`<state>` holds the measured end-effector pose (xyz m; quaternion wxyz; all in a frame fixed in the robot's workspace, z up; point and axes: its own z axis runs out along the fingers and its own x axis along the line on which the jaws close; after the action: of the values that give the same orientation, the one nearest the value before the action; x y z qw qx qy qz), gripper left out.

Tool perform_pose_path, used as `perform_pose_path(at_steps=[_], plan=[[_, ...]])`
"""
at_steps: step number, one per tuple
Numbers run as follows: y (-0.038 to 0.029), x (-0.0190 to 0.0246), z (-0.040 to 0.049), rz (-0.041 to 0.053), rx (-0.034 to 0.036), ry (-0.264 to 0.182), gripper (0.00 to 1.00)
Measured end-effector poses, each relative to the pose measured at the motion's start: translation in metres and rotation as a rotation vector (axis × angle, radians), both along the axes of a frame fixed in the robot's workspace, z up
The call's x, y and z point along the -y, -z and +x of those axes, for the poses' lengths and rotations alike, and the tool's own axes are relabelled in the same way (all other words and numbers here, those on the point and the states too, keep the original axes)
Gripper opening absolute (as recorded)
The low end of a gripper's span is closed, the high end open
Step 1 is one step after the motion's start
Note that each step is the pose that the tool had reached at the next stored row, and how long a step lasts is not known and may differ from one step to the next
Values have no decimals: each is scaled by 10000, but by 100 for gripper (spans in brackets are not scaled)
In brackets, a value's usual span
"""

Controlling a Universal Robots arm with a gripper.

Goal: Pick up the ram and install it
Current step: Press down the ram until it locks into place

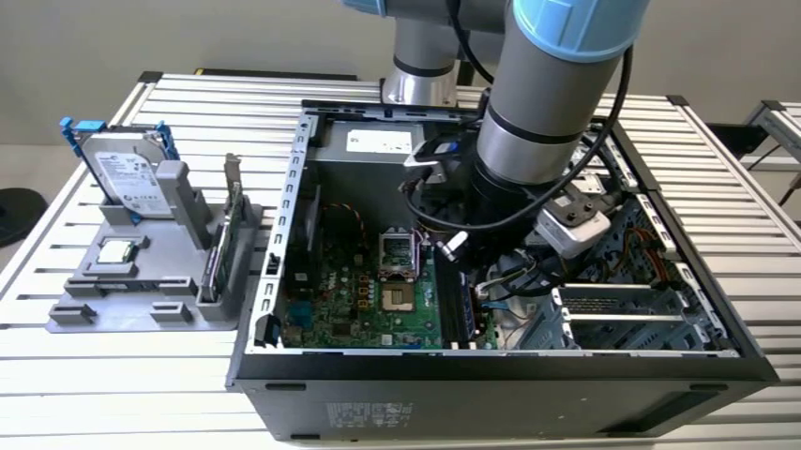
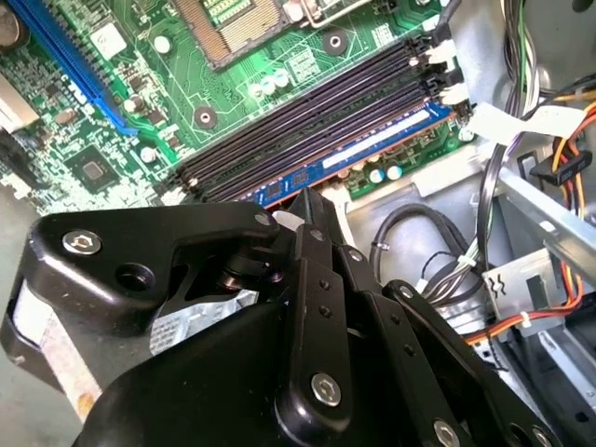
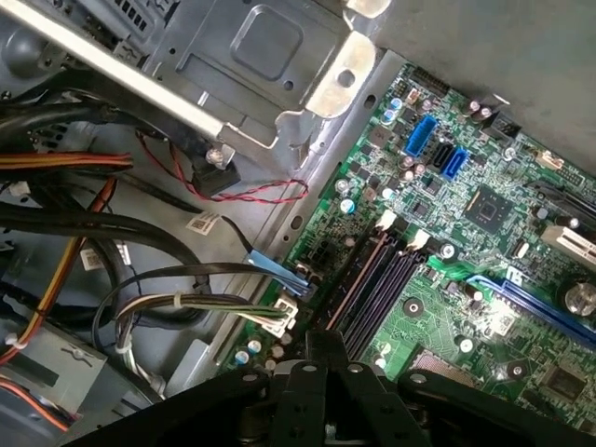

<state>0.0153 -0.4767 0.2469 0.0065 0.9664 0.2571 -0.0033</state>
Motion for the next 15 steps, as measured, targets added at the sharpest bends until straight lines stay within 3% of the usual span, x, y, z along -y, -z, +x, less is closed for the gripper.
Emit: perform_pose_path(at_steps=[15], plan=[[1,0,0,2,1,-1088,0]])
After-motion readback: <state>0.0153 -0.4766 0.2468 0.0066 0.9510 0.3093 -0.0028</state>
